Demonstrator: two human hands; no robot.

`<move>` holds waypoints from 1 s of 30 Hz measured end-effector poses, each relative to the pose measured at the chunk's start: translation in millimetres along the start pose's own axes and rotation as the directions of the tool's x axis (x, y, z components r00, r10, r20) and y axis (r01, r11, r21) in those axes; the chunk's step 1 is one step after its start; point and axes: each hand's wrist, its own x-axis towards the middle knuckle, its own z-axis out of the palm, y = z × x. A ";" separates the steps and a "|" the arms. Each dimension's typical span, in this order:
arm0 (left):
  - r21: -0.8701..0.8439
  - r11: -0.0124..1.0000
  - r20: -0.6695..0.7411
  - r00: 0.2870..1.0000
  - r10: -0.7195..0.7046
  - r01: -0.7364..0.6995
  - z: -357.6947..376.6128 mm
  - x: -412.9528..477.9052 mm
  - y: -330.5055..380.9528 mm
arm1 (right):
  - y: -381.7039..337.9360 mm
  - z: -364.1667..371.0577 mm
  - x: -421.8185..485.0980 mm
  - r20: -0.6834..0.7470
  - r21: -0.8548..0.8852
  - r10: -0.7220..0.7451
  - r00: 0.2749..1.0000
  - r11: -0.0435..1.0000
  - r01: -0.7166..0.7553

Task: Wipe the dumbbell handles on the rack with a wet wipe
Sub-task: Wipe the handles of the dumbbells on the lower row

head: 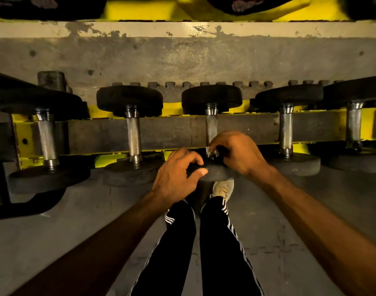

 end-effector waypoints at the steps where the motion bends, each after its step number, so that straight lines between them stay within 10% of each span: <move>1: -0.008 1.000 -0.004 1.000 -0.017 0.016 0.7 -0.4 2.0 | 2.6 3.3 -7.8 -0.091 0.136 0.060 0.994 0.990 -0.048; 5: -0.069 0.997 -0.058 0.997 -0.044 0.040 2.5 1.9 16.1 | 3.5 9.7 -26.4 -0.180 0.703 0.458 0.870 0.679 -0.211; 13: -0.229 0.973 -0.099 0.995 -0.032 0.009 26.8 26.5 95.1 | 16.9 -22.7 -76.0 -0.044 0.989 0.473 0.880 0.147 -0.029; 20: -0.333 0.942 -0.080 0.995 -0.066 0.035 81.9 38.6 151.9 | 67.3 -45.5 -113.5 -0.021 0.991 0.592 0.806 0.118 -0.060; 24: -0.360 0.932 -0.118 0.989 -0.094 0.045 121.3 50.7 176.9 | 103.1 -57.0 -128.1 0.125 0.992 0.678 0.725 -0.097 -0.080; 30: -0.360 0.927 -0.162 0.972 -0.170 0.102 152.5 58.1 196.7 | 144.0 -72.7 -136.1 0.144 0.983 0.607 0.781 0.002 -0.183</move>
